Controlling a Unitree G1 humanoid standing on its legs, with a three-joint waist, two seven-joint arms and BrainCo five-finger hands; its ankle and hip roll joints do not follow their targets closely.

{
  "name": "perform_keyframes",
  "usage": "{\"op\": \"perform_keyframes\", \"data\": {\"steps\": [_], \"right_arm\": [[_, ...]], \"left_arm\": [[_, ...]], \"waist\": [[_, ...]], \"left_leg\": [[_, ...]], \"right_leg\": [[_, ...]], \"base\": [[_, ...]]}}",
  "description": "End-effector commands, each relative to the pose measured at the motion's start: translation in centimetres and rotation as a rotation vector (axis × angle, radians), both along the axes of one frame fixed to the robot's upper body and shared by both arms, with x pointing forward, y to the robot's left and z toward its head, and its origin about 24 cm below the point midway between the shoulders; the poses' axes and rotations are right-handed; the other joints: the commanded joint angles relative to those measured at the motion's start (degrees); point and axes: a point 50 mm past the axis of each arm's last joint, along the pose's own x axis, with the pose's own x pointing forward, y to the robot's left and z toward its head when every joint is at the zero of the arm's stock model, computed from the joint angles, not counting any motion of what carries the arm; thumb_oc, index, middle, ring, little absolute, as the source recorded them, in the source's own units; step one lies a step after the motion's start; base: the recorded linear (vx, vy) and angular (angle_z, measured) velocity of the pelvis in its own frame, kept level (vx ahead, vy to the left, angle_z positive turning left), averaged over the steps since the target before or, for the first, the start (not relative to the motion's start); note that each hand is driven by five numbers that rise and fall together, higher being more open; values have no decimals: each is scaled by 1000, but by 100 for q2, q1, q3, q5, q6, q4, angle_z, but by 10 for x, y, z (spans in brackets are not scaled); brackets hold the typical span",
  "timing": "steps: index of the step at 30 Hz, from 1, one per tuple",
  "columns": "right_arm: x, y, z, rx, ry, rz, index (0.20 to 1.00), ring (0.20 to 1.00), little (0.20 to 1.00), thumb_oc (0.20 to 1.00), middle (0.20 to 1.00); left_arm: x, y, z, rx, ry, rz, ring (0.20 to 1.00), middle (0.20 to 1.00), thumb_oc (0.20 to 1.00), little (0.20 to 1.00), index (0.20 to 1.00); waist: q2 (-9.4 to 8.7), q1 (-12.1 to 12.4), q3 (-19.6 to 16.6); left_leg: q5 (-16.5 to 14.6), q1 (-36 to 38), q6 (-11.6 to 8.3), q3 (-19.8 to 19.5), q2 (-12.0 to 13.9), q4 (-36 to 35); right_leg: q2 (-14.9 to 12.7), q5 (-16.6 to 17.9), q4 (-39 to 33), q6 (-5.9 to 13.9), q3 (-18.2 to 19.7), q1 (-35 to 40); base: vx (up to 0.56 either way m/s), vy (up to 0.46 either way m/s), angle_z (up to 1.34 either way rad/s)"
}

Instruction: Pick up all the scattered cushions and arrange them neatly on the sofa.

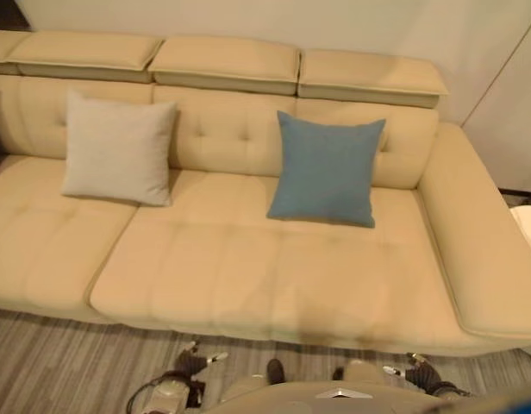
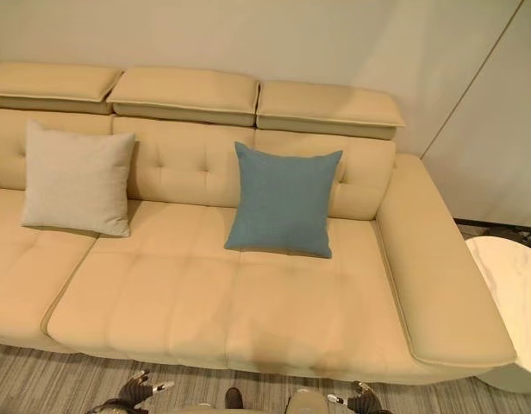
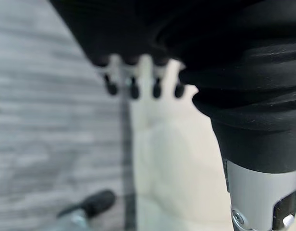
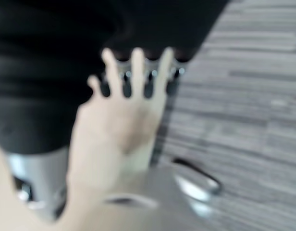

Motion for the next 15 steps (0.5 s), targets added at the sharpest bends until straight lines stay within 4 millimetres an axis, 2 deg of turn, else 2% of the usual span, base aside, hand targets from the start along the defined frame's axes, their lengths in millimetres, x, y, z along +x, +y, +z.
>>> {"op": "perform_keyframes", "data": {"steps": [1,15], "right_arm": [[6,-7,3,-17,-2,14,1000,1000,1000,1000,1000],[-9,-13,0,-38,55,-14,1000,1000,1000,1000,1000]], "left_arm": [[11,0,1,-14,-20,44,1000,1000,1000,1000,1000],[7,-10,-3,-33,16,-11,1000,1000,1000,1000,1000]], "waist": [[-229,-39,-220],[-200,-212,-279]], "left_leg": [[-34,196,-764,-326,376,66],[108,378,-875,-372,485,-139]], "right_leg": [[303,1063,-1952,103,0,715],[402,1106,-2158,17,-144,902]], "base": [[-47,-130,-16],[-18,-43,3]]}}
